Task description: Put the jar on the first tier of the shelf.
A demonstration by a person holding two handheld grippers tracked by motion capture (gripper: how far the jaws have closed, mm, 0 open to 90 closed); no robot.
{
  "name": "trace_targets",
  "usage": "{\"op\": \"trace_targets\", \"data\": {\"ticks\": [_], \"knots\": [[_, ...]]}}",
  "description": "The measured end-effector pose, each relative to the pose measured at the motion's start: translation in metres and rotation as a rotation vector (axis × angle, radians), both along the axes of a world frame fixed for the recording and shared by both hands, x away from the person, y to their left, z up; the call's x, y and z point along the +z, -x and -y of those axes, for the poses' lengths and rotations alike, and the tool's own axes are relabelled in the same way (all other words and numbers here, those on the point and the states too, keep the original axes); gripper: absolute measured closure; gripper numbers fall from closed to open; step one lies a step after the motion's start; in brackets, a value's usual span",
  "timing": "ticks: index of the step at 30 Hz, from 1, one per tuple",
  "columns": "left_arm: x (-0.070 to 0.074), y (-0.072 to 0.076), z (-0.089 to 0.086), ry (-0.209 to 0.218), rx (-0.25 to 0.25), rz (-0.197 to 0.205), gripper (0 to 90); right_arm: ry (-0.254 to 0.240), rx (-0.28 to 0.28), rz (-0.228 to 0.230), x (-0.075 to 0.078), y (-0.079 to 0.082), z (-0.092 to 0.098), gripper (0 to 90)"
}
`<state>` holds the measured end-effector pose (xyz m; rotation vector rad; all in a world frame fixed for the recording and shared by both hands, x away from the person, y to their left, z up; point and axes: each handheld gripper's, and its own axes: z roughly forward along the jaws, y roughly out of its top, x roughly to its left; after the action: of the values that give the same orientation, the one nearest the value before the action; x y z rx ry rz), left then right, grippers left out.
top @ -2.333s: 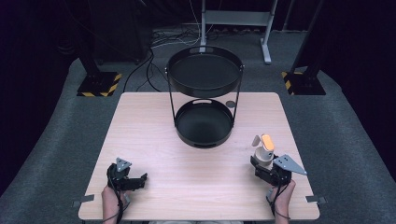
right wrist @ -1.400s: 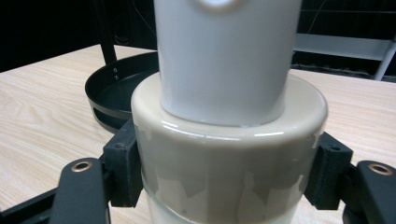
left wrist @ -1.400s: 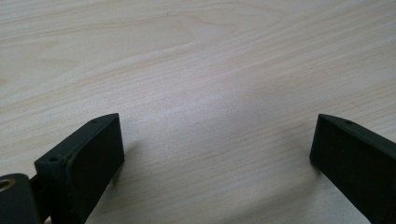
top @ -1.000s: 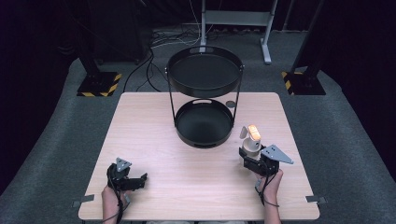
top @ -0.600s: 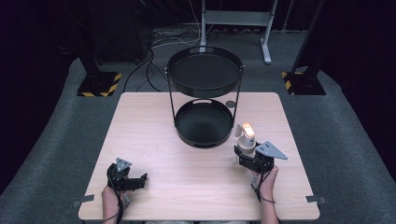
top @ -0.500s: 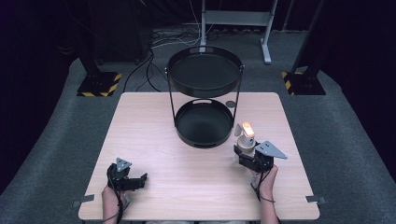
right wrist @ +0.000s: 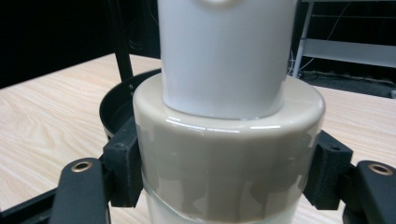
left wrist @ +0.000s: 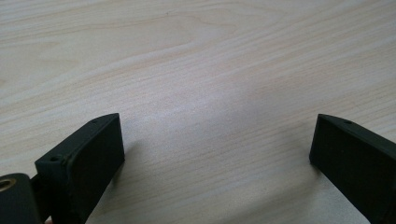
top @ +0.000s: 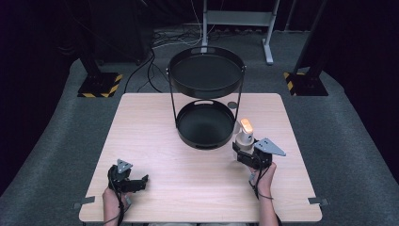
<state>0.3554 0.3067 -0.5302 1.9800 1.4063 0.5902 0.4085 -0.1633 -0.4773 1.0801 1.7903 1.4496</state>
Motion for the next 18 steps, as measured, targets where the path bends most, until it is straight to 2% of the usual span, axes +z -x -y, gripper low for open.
{"op": "trace_targets", "data": {"ticks": [10, 18], "knots": [[0.000, 0.000, 0.000, 0.000, 0.000, 0.000, 2.5, -0.021, 0.008, 0.010, 0.006, -0.009, -0.008, 28.3], [0.000, 0.000, 0.000, 0.000, -0.001, 0.000, 2.6, -0.032, -0.010, 0.033, 0.008, -0.014, -0.013, 28.3]]}}
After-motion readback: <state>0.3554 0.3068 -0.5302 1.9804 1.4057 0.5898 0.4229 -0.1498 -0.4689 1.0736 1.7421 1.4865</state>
